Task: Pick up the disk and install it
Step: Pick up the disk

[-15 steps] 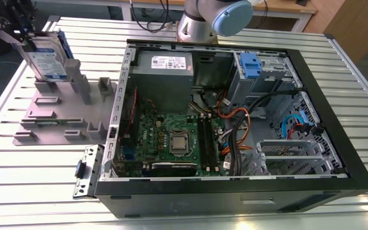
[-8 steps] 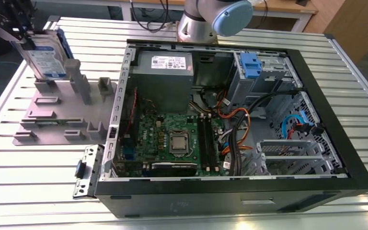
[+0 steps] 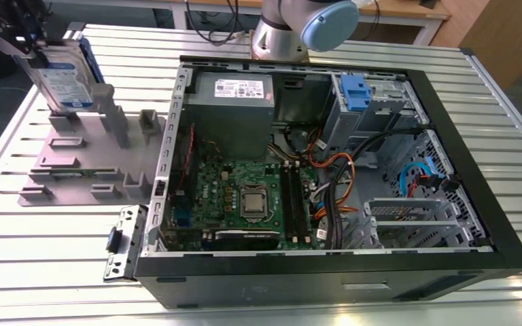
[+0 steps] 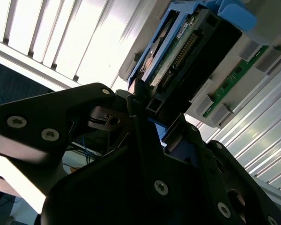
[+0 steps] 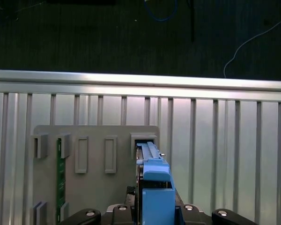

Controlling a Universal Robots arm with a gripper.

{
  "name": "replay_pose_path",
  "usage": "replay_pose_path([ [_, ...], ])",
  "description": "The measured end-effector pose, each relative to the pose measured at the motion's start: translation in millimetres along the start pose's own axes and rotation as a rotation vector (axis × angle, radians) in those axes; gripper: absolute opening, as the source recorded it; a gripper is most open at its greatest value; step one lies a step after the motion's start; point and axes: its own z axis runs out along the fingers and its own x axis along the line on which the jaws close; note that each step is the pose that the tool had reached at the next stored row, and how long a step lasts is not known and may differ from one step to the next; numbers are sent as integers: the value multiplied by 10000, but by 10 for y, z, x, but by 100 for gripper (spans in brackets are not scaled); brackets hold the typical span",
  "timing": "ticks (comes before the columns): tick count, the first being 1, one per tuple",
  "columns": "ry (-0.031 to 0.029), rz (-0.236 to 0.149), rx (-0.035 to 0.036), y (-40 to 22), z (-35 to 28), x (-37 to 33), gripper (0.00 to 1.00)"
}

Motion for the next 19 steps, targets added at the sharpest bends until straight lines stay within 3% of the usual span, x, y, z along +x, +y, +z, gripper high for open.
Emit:
replay_pose_path([
  [19,-16,1,0,1,-117,-6,36],
])
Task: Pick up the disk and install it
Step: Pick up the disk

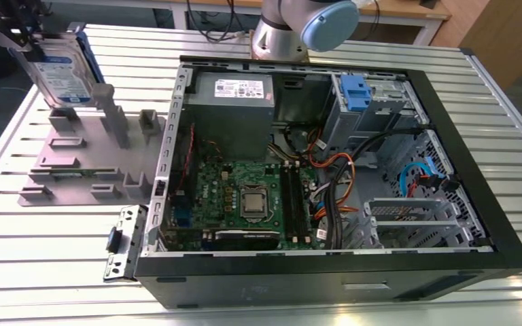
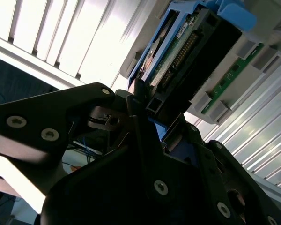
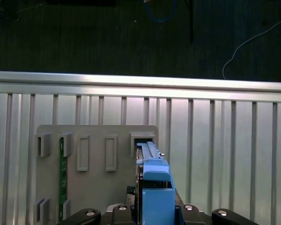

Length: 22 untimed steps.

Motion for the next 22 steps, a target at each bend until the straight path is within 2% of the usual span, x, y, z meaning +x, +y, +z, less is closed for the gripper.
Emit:
replay_pose_path([
  [22,-37,0,0,1,-152,-8,36],
])
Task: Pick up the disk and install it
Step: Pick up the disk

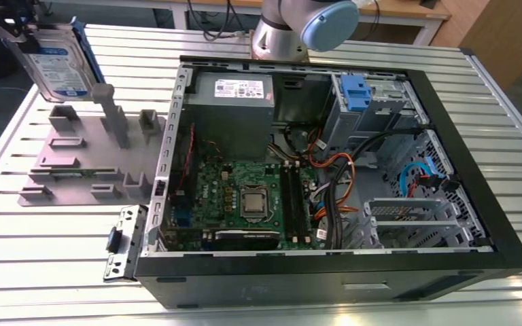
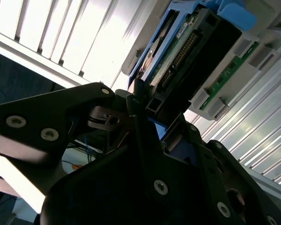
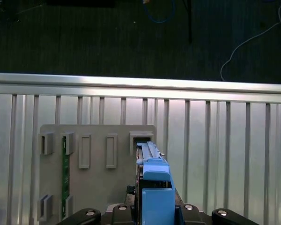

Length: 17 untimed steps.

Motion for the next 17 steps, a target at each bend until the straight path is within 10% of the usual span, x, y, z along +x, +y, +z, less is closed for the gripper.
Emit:
replay_pose_path([
  [17,-39,0,1,0,-88,-5,36],
])
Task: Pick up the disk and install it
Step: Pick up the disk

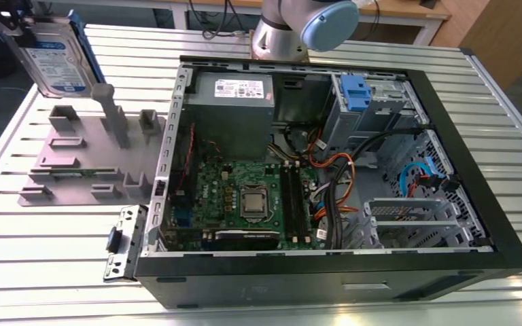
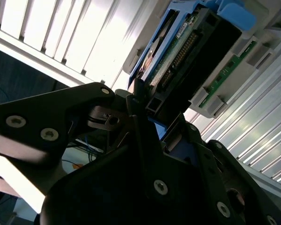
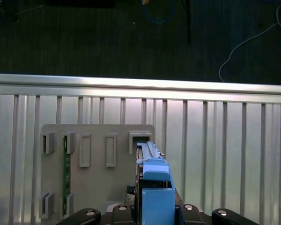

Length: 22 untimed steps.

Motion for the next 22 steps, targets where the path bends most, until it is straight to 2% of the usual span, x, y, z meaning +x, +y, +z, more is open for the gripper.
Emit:
replay_pose_path([
  [22,-38,-1,1,0,-71,-4,36],
])
